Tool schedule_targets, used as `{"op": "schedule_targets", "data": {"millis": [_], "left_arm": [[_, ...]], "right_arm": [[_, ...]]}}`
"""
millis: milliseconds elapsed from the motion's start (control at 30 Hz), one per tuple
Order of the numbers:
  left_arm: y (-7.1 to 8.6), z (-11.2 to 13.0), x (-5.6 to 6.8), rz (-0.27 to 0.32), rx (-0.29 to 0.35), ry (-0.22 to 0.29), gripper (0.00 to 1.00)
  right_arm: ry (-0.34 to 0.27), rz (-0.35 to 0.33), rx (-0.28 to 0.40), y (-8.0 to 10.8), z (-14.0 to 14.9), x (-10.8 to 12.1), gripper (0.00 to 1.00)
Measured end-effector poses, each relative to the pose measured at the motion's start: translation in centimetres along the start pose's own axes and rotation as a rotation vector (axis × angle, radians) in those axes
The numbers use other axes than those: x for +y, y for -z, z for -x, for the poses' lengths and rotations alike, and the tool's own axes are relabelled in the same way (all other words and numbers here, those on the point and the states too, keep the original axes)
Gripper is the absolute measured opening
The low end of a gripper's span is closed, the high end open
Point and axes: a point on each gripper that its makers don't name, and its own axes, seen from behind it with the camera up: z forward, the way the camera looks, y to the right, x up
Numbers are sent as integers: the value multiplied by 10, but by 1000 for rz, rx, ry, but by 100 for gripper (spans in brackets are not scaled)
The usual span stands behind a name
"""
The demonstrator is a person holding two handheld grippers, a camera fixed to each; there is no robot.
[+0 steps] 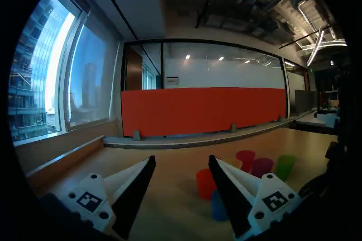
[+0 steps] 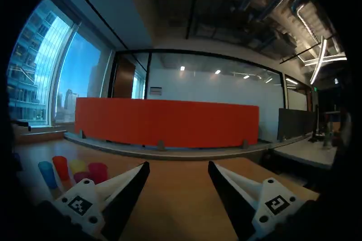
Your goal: Pour water
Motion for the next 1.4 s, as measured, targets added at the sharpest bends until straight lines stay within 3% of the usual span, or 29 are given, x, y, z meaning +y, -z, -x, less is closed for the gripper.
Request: {"op": "schedule_targets", "data": {"millis": [500,900,1400], "left_arm": [[-2,9,-3,-55,27,-22,87],[1,30,-10,-109,18,8,87],[-1,42,0,-127,11,16,87]], "right_arm": [[-54,25,-6,5,8,12,100],[-58,38,-27,2,11,9,100],[-59,46,-17,4,-4,8,100]]}}
